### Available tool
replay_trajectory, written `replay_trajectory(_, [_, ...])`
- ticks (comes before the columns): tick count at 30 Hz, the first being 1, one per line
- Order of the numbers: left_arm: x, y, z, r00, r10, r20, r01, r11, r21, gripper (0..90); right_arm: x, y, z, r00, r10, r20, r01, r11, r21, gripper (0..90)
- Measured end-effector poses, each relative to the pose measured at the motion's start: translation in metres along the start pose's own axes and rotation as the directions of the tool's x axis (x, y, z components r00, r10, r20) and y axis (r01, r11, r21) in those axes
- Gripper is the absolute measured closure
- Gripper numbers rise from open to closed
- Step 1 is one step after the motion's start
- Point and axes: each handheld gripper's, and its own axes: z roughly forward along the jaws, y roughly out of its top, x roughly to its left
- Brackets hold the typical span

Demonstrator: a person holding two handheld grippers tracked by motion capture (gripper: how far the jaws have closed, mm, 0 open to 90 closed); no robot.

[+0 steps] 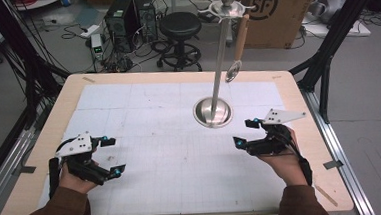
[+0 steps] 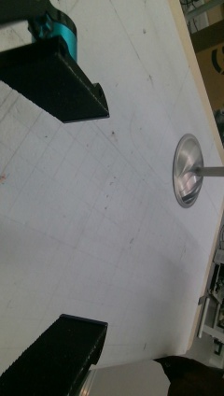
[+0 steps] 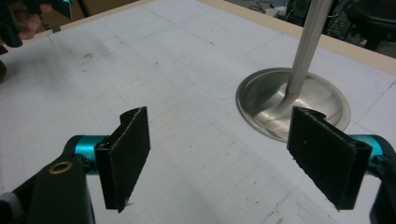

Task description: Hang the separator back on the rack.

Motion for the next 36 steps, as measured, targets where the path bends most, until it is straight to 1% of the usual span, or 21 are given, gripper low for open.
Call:
replay_trajectory(2, [0.001,0.0,0.0,1.0,-0.002,-0.003,0.002,1.0,0.004,1.6,-0.001,-0.002,0.001,1.0,0.004,-0.008,-0.004,1.0,-0.004,19.6])
replay_trajectory(6, [0.001,0.0,-0.002,1.0,0.0,-0.005,0.0,1.0,-0.004,1.6,-0.001,-0.008,0.005,0.9999,0.014,-0.006,-0.014,1.0,0.027,18.4])
replay_trajectory(8, [0.0,0.0,-0.002,1.0,0.001,-0.006,-0.001,1.0,0.0,1.6,-0.001,-0.009,0.004,0.9997,0.018,-0.013,-0.018,1.0,0.021,17.9])
replay_trajectory(13, [-0.002,0.0,-0.001,1.0,0.003,0.0,-0.003,1.0,0.003,1.6,0.0,-0.008,0.003,0.9997,0.003,-0.023,-0.004,1.0,-0.003,16.2])
replay_trajectory(14, [-0.002,0.0,-0.001,1.0,0.008,0.0,-0.008,0.9999,0.007,1.6,0.0,-0.008,0.002,0.9997,0.008,-0.022,-0.008,1.0,0.0,16.0])
replay_trajectory(16, [-0.002,0.0,-0.001,1.0,0.005,0.005,-0.005,1.0,0.005,1.6,0.0,-0.008,0.002,0.9997,0.01,-0.021,-0.01,1.0,-0.005,15.8])
replay_trajectory(20, [-0.002,-0.001,0.0,1.0,0.003,0.008,-0.003,1.0,0.004,1.6,-0.002,-0.008,0.001,0.9997,0.018,-0.017,-0.018,1.0,-0.003,15.8])
replay_trajectory(26, [-0.003,-0.001,0.001,0.9999,0.007,0.012,-0.007,1.0,0.005,1.6,-0.001,-0.009,0.001,0.9998,0.013,-0.013,-0.013,1.0,0.012,15.8])
replay_trajectory(30, [-0.002,-0.002,0.001,0.9999,0.004,0.013,-0.005,1.0,0.009,1.7,-0.004,-0.01,-0.001,0.9998,0.018,-0.007,-0.018,1.0,0.007,15.8])
replay_trajectory(31, [-0.002,-0.002,0.002,0.9999,0.0,0.013,0.0,1.0,0.007,1.6,-0.004,-0.01,-0.001,0.9998,0.019,-0.008,-0.019,1.0,0.008,15.8])
replay_trajectory(34, [-0.003,-0.002,0.002,0.9999,0.004,0.015,-0.004,0.9999,0.015,1.6,-0.005,-0.011,0.0,0.9998,0.02,-0.008,-0.02,1.0,0.016,15.8])
replay_trajectory(36, [-0.003,-0.002,0.002,0.9999,0.005,0.014,-0.005,0.9999,0.011,1.7,-0.005,-0.011,0.001,0.9997,0.021,-0.01,-0.021,1.0,0.015,15.8])
